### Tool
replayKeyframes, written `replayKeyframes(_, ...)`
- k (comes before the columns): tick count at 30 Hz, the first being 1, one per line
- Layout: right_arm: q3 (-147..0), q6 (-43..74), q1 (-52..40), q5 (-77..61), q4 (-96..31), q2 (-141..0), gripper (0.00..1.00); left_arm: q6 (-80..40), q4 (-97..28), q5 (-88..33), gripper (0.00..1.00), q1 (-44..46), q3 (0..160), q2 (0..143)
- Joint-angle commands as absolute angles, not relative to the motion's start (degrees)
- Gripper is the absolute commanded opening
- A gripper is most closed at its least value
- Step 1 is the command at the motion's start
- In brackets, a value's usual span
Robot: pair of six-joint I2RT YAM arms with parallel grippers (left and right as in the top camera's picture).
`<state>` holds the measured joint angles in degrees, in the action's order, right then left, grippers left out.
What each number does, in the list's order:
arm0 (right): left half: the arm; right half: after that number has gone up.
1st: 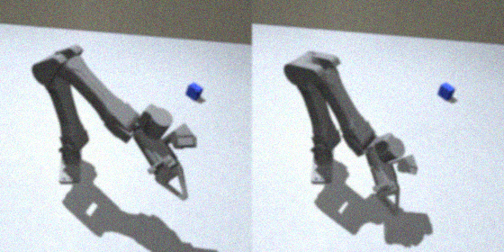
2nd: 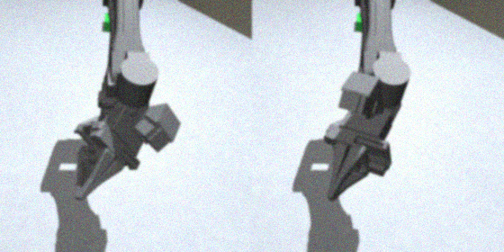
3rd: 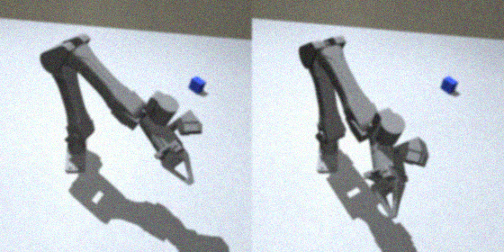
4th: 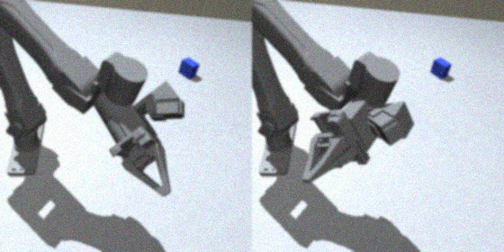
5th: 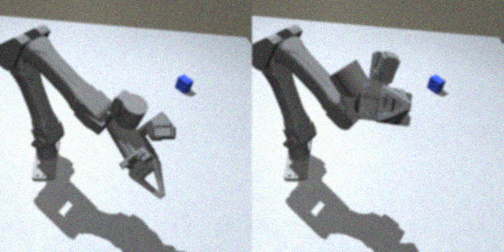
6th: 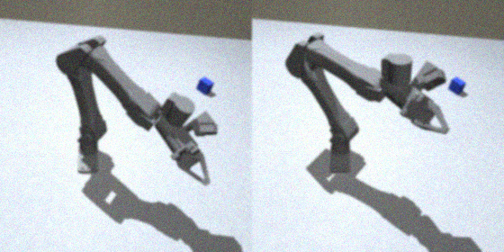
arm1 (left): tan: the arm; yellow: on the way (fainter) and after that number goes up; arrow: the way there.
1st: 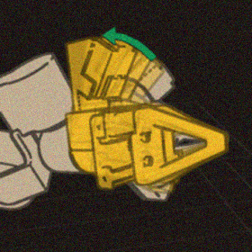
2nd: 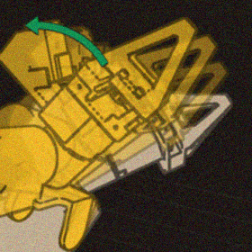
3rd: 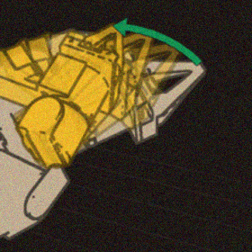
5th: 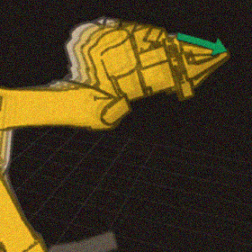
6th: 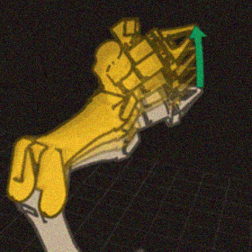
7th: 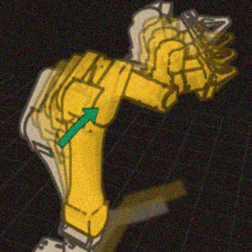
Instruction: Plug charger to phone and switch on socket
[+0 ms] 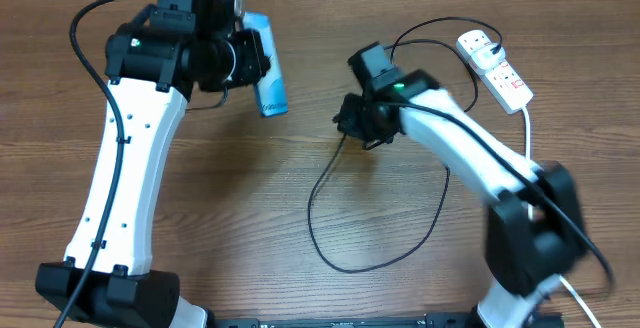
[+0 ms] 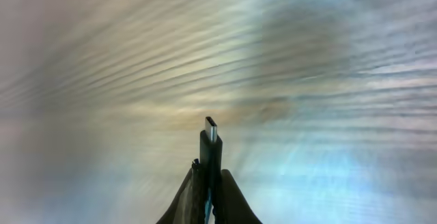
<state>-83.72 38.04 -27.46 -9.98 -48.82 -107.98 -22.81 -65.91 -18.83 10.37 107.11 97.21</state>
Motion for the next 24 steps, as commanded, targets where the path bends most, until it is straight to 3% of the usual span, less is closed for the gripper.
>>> replayKeyframes(1, -86.7, 25.3, -27.7, -18.4, -51.0, -95.9, 0.04, -21.3, -61.4, -35.4, 0.04, 7.6, 107.5, 96.4)
replayKeyframes(7, -86.7, 17.1, -31.0, -21.1, -57.6, -85.6, 0.04, -23.8, -52.9, -51.7, 0.04, 4.0, 107.5, 96.4)
replayKeyframes(16, -86.7, 14.9, -38.0, -21.1, -56.4, -80.5, 0.04, -21.8, -52.1, -66.3, 0.04, 3.9, 107.5, 96.4)
replayKeyframes(24, -86.6, 14.9, -39.2, -21.1, -54.8, -80.5, 0.04, -12.5, -59.4, -62.3, 0.04, 3.9, 107.5, 96.4)
